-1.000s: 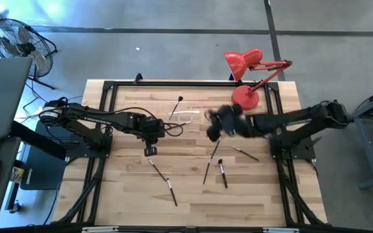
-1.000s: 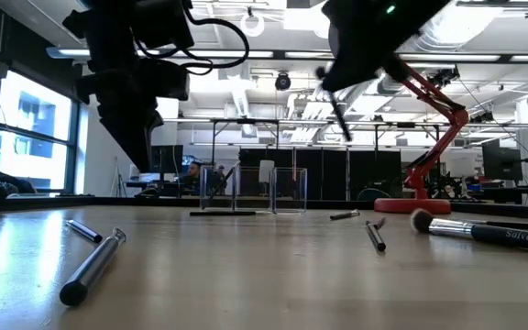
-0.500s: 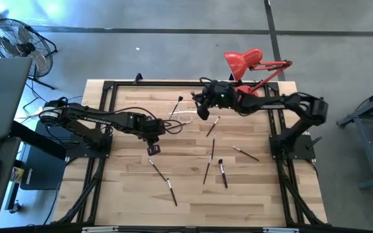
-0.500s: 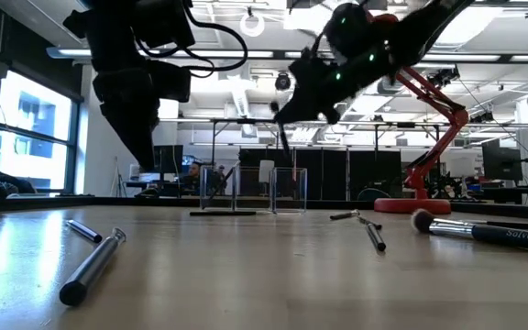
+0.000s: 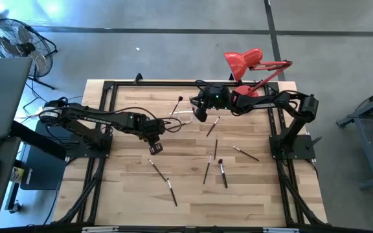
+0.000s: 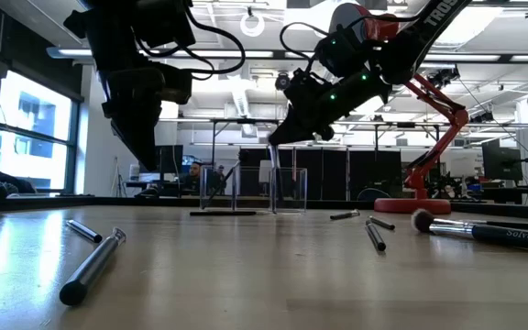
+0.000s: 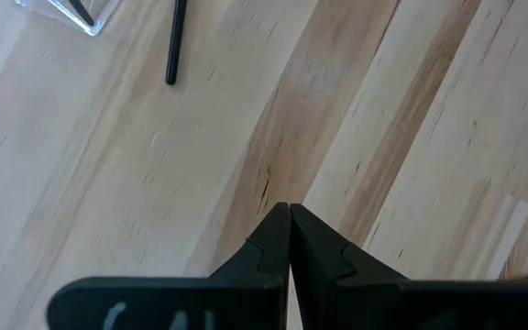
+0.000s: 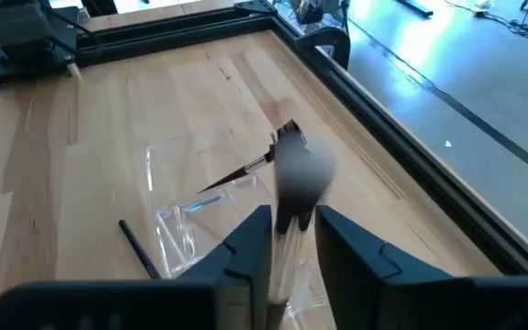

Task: Put items in baskets/containers
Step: Put the black blush brush into the transparent organizer, then put the black eyeshadow brush into the transparent organizer

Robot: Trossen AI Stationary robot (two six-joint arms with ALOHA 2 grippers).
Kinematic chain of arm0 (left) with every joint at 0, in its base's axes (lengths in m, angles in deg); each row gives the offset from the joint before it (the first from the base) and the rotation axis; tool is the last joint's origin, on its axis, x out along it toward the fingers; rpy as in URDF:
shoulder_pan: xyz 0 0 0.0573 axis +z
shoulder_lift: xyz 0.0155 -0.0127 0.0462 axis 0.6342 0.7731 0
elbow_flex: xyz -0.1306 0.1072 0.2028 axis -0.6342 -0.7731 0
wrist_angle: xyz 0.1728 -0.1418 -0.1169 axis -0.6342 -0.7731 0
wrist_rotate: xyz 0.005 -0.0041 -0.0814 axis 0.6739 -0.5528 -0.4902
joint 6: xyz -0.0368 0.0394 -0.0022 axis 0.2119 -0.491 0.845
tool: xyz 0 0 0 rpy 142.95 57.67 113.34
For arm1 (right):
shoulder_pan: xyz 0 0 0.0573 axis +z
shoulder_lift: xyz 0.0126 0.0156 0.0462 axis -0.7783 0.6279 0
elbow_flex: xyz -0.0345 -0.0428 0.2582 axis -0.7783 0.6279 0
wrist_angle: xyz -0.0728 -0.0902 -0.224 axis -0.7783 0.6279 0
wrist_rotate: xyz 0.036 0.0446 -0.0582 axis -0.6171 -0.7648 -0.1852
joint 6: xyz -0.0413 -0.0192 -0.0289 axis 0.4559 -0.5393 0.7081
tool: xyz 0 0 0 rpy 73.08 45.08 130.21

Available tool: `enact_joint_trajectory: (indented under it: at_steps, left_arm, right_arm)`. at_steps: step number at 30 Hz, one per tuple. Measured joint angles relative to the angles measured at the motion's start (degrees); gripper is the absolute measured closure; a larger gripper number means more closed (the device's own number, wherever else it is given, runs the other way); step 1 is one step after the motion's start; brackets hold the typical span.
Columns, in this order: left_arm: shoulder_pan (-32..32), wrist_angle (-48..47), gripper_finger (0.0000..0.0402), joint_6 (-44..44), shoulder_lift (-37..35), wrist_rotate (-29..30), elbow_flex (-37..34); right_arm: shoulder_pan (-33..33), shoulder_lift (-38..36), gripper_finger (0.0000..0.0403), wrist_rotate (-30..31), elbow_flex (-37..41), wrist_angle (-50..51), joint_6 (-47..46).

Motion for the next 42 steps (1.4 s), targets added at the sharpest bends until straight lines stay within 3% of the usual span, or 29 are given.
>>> enact_joint_trajectory:
  at_steps: [7, 17, 22, 26, 30, 34, 42]
  left_arm:
    - [0.0, 0.02, 0.0401, -1.32, 0.0, 0.0, 0.0]
    - [-0.02, -0.69, 0.0401, -21.24, 0.0, -1.79, 0.0]
    - [-0.98, -2.81, 0.0401, -33.88, 0.0, -3.43, 0.0]
    - [-2.48, -2.97, 0.0401, -38.4, 0.0, -3.25, 0.0]
    - [-3.48, -3.15, 0.0401, -39.48, 0.0, -2.6, 0.02]
    - [-3.49, -4.59, 0.0401, -39.48, -0.01, -1.85, 0.02]
    - [-7.08, -12.32, 0.0402, -47.49, -0.02, -4.68, 0.02]
  right_arm:
    - [-0.23, -0.83, 0.0297, -0.03, -0.02, 2.68, 1.97]
    - [-0.18, -11.05, 0.0295, 1.22, -0.04, 11.06, 7.3]
    - [-0.12, -15.43, 0.0295, 1.0, -0.04, 17.45, 6.73]
    - [1.63, -17.39, 0.0303, 2.93, -0.04, 25.06, 3.95]
    - [7.49, -18.05, 0.0342, 9.64, -0.04, 31.89, 1.31]
    - [15.68, -17.69, 0.0395, 12.41, -0.04, 33.83, -4.74]
    - [34.29, -13.87, 0.0399, 29.29, -0.07, 31.18, -32.14]
